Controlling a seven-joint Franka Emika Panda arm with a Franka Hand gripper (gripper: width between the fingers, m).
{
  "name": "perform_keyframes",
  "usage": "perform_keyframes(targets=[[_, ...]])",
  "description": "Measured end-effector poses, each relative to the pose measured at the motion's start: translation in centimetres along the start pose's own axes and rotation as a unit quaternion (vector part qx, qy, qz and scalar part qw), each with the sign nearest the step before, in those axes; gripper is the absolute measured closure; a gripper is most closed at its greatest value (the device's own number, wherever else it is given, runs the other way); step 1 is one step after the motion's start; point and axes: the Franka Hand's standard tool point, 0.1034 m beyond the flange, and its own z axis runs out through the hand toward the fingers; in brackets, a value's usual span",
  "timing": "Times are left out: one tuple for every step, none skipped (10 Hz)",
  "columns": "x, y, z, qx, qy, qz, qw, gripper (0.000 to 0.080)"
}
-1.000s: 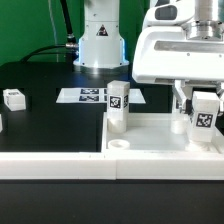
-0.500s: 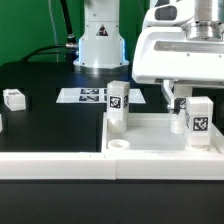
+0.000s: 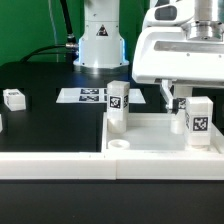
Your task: Assemble square table
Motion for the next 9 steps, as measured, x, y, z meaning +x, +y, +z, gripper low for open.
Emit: perform_keyframes(targets=[[0.0,0.0,0.0,0.000,0.000,0.000,1.000,0.0150],[0.1,0.1,-0.1,0.000,-0.004,-0.005,1.000,0.0150],[1.0,0.8,-0.9,0.002,-0.026,-0.008,1.000,0.0150],[1.8,1.8,-2.0,0.009,-0.059,-0.009,0.998,0.0150],[2.6,2.3,-2.4,0.015,-0.075,-0.001,0.997,0.0150],[2.5,2.2,-2.3,0.017,-0.107,0.002,0.994,0.0150],[2.3,2.3,-2.3,0.019,-0.154,0.005,0.988,0.0150],[2.8,2.9,-2.7,0.021,-0.221,0.014,0.975,0.0150],[3.1,3.0,-2.9,0.022,-0.266,0.019,0.963,0.0150]])
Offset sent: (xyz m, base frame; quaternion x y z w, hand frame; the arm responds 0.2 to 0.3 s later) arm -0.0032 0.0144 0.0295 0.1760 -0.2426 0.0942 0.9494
